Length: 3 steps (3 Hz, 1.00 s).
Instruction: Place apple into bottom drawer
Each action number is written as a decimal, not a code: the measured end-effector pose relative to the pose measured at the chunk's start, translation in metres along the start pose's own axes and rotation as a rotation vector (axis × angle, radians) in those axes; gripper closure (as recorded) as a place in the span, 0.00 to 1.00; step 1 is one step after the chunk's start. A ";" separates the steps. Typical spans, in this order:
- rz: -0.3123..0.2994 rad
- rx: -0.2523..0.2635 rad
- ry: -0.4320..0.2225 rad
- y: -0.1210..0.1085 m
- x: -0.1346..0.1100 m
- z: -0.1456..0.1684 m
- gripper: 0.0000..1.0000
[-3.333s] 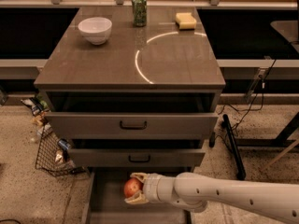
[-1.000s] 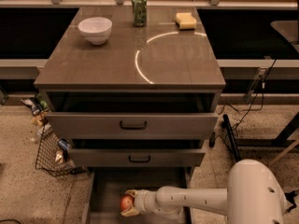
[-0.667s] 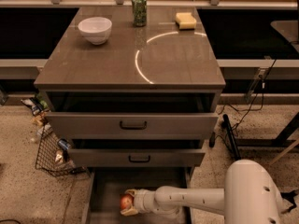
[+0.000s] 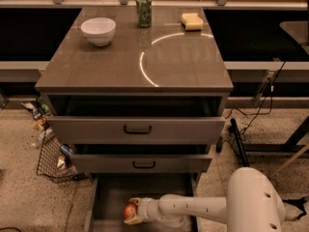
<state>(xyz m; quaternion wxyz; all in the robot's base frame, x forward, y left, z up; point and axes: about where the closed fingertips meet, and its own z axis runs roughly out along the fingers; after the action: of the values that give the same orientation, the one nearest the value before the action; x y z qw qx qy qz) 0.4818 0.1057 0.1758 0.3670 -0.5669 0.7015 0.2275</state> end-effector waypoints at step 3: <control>0.020 0.020 -0.004 0.005 0.007 0.000 0.05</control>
Offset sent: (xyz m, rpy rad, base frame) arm -0.0030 -0.0045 -0.0095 0.0011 -0.0008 -0.0257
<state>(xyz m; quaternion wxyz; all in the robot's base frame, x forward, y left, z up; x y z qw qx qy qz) 0.4767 0.1023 0.1697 0.3718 -0.5558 0.7086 0.2254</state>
